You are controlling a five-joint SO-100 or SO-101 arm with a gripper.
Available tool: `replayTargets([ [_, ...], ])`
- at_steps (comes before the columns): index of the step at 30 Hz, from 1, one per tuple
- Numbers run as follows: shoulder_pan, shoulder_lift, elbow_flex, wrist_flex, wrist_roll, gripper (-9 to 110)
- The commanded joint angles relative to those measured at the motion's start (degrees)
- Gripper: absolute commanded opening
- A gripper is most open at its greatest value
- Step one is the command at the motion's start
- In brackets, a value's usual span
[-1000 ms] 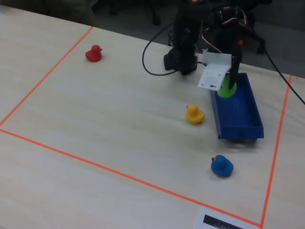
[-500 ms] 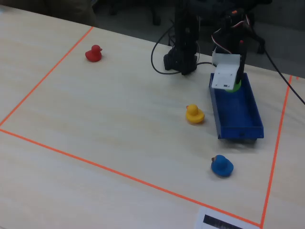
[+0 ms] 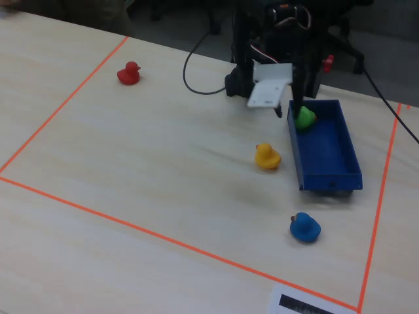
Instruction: Grasp green duck and put it into box.
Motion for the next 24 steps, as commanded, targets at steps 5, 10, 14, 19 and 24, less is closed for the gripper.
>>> replayTargets([
  [5, 19.1, 28.7, 20.7, -23.0, -17.7, 0],
  [10, 24.3, 45.5, 42.2, -35.0, -23.5, 0],
  [14, 28.7, 57.3, 57.6, -40.1, -27.9, 0],
  [19, 33.4, 66.5, 69.5, -40.3, -30.0, 0],
  [24, 35.9, 68.9, 76.8, -35.8, -28.4, 0],
])
